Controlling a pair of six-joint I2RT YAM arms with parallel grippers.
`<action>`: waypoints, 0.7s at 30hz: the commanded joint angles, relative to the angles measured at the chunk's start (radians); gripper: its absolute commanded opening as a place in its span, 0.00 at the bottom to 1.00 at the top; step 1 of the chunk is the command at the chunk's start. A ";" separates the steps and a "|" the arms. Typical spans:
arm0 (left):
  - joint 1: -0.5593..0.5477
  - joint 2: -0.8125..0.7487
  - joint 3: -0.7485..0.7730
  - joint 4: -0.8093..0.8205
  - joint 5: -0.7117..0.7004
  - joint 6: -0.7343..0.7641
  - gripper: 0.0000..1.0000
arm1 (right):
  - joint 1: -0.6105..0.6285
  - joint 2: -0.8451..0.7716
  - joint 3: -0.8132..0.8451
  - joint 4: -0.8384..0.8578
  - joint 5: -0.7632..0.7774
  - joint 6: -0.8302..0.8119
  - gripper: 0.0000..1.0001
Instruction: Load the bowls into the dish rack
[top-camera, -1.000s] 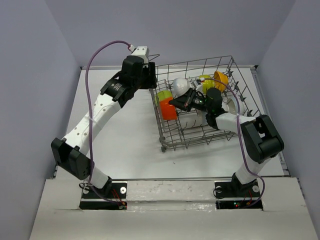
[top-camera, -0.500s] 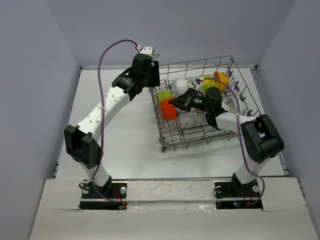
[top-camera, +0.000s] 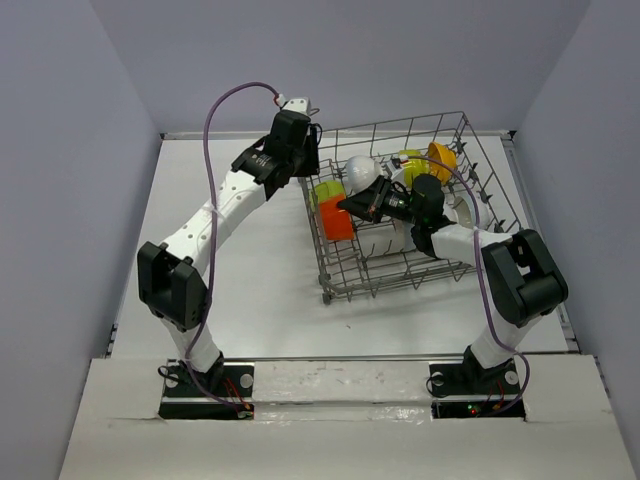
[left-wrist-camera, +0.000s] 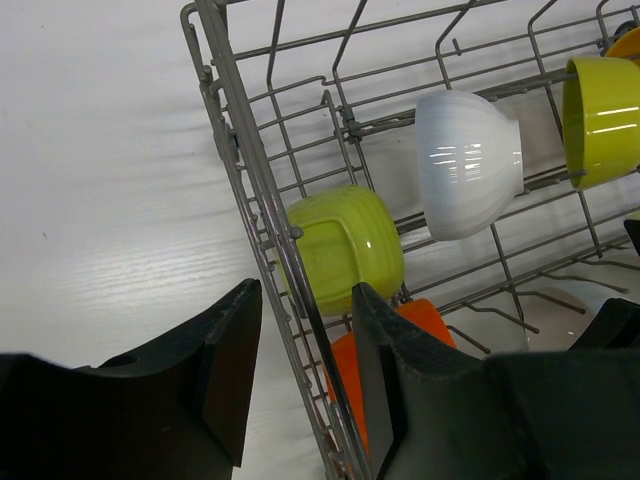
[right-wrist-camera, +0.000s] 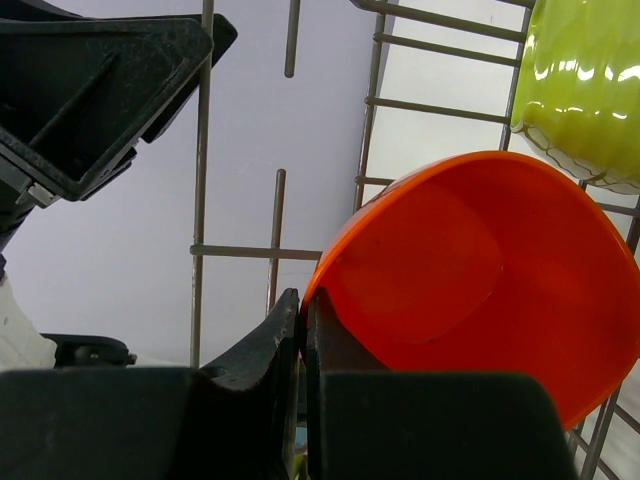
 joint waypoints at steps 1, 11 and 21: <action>-0.001 0.006 0.052 0.015 -0.021 -0.016 0.50 | 0.010 -0.041 0.040 0.033 -0.028 0.006 0.01; -0.002 0.041 0.069 0.014 -0.035 -0.022 0.35 | 0.010 -0.052 0.013 0.062 -0.044 0.045 0.01; -0.002 0.095 0.128 -0.003 -0.040 -0.025 0.00 | 0.010 -0.010 -0.056 0.263 -0.079 0.198 0.01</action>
